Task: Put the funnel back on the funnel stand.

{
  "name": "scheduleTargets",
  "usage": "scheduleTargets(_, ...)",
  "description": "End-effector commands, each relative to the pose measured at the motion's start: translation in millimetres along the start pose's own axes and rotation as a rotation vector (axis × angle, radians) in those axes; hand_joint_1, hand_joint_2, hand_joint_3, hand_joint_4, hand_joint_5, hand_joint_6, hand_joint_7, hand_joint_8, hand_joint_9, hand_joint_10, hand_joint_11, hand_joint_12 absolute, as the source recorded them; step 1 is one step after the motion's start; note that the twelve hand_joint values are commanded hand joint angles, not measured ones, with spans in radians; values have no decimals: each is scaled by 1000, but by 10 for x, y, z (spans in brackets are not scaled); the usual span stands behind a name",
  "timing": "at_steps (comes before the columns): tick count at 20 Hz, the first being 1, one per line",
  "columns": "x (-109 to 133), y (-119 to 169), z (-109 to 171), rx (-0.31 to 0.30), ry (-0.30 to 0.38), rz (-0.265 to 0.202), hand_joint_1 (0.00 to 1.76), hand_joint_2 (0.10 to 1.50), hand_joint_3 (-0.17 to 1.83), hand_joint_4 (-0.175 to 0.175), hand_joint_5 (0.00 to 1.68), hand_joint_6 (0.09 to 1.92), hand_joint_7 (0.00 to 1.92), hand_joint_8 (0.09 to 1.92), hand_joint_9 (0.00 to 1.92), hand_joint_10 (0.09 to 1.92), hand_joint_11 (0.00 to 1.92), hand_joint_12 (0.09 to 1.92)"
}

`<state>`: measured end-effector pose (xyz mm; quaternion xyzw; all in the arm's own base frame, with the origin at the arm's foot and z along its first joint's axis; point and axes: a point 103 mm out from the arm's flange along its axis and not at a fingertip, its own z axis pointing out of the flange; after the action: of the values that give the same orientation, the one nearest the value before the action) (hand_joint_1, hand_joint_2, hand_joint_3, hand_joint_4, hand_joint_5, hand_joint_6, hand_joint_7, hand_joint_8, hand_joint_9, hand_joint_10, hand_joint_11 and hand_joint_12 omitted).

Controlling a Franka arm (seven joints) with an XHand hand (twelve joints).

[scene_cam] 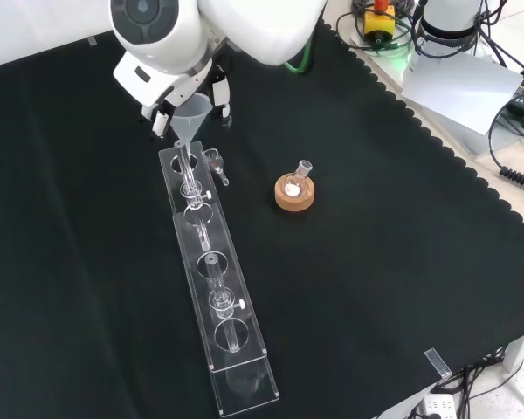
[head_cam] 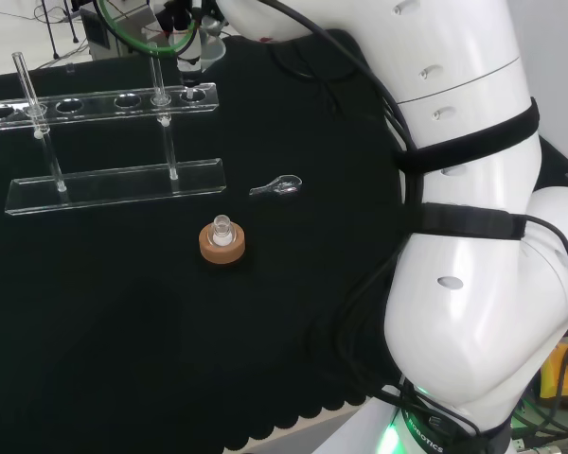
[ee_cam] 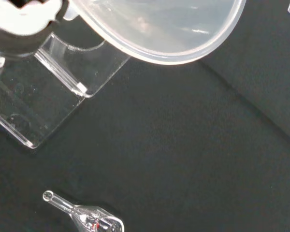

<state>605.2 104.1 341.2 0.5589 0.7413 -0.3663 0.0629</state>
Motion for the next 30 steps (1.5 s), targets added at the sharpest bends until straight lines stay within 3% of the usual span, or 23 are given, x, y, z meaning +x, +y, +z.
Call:
scheduleTargets(1, 57, 73, 46, 42, 4, 0, 1049, 1057, 16, 175, 1069, 863, 1211, 500, 1600, 87, 1284, 764)
scheduleTargets(7, 139, 194, 109, 40, 12, -13, 1048, 1057, 15, 175, 1069, 863, 1205, 500, 1599, 87, 1282, 764)
scheduleTargets(9, 54, 181, 163, 39, 24, -16, 1048, 1058, 15, 175, 1068, 863, 1203, 501, 1598, 87, 1282, 764)
scheduleTargets(12, 89, 211, 165, 73, 23, -14, 1044, 1062, 15, 175, 1058, 878, 1180, 503, 1592, 87, 1274, 765)
scheduleTargets(14, 141, 239, 166, 94, 25, -11, 985, 1027, -13, 52, 980, 777, 1097, 538, 1553, 87, 1242, 779)
scheduleTargets(15, 156, 253, 175, 111, 28, -9, 957, 1016, -32, 10, 918, 741, 1022, 563, 1498, 87, 1215, 796)
scheduleTargets(17, 167, 265, 187, 148, 35, 5, 900, 1007, -85, -37, 688, 657, 822, 609, 1341, 87, 1135, 851)
scheduleTargets(20, 139, 247, 193, 149, 56, -3, 743, 985, -161, -55, 405, 351, 483, 632, 1032, 87, 938, 1002)
scheduleTargets(23, 117, 213, 188, 144, 70, 2, 584, 939, -174, -56, 287, 109, 265, 634, 828, 87, 767, 1140)
scheduleTargets(30, 57, -18, 120, 100, 94, 16, 422, 863, -175, -56, 148, 87, 62, 608, 659, 87, 636, 1230)
